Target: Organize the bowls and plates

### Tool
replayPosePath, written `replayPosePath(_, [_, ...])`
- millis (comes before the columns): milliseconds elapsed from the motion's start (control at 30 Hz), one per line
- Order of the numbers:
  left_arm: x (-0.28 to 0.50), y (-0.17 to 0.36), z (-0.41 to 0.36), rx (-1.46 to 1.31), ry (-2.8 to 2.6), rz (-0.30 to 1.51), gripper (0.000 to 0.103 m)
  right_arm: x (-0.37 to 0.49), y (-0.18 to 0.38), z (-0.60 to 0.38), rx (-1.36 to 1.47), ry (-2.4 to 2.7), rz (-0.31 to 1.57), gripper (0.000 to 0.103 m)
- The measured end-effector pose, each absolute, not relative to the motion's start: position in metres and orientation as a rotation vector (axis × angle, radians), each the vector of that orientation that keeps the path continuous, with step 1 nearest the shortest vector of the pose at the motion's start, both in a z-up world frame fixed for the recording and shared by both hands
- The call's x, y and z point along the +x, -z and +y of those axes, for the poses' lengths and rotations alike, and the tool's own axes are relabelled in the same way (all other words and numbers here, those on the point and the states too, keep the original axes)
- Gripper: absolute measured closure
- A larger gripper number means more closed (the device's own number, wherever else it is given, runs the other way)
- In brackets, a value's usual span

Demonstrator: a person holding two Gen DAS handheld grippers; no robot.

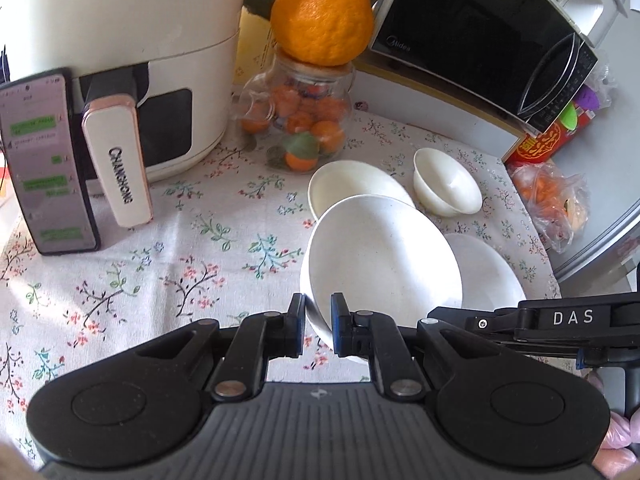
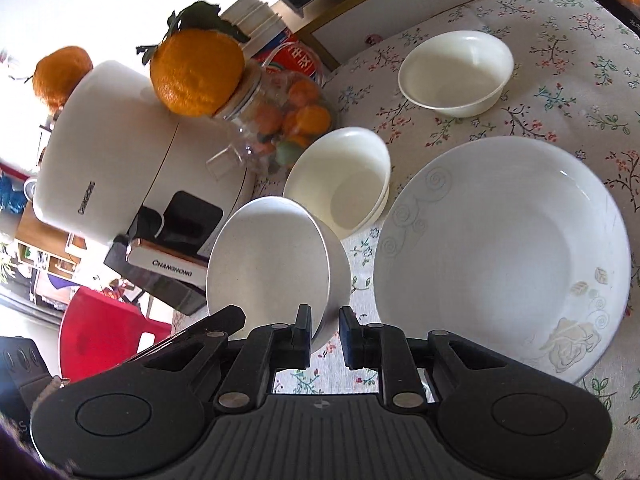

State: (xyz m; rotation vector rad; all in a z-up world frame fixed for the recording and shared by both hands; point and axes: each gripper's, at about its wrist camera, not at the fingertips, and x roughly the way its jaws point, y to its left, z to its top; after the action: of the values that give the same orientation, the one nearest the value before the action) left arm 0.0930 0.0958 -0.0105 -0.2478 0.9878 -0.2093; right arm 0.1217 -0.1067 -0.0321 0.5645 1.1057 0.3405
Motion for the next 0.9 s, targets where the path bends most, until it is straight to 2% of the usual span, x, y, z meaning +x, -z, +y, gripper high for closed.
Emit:
replayPosePath(367, [0.085,0.039,0.115,-0.282,0.224,1.142,0.091,0.118,0.055,-0.083,0.466,-0.349,1.230,0.088])
replayPosePath(900, [0.082,0.043,0.121,-0.266,0.213,1.188,0.090,0.120,0.065,-0.074,0.432,-0.364,1.275,0.088])
